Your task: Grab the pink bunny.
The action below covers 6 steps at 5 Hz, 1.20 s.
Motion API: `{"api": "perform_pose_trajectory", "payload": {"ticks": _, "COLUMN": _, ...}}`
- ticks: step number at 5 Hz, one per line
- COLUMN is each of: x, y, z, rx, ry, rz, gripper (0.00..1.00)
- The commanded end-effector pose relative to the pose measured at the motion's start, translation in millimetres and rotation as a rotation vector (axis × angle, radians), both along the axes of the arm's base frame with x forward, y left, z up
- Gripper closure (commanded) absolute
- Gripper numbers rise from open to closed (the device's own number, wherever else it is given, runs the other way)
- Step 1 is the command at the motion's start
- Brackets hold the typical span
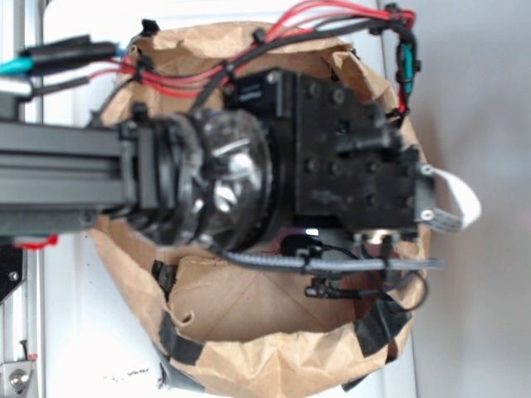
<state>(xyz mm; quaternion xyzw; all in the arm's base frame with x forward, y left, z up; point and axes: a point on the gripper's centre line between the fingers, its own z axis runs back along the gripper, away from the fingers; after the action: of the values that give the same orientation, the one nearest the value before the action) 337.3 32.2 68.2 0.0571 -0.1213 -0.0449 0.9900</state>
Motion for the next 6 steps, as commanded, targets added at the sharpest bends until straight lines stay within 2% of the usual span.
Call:
{"api": "perform_pose_trajectory", "payload": {"ticks": 1, "x": 1.9, "y": 31.1, "z": 10.7, "rx": 0.063, "ry": -0.069, "rz": 0.039, "gripper": 0.00}}
{"api": "perform_pose_trajectory", "payload": {"ticks": 3, "x": -20.9, "y": 24.4, "z": -3.9, "rx": 0.090, "ry": -0.048, "rz": -0.009, "gripper": 0.00}}
{"api": "perform_pose_trajectory", "payload": {"ticks": 4, "x": -32.5, "y": 20.0, "z": -10.1, "rx": 0.067, "ry": -0.001, "rz": -0.028, "gripper": 0.00}}
{"api": "perform_pose_trajectory", "payload": {"ticks": 5, "x": -34.5, "y": 16.8, "z": -12.0, "rx": 0.063, "ry": 0.011, "rz": -0.021, "gripper": 0.00}}
{"api": "perform_pose_trajectory", "payload": {"ticks": 6, "x": -30.4, "y": 18.7, "z": -12.7, "rx": 0.042, "ry": 0.021, "rz": -0.012, "gripper": 0.29}}
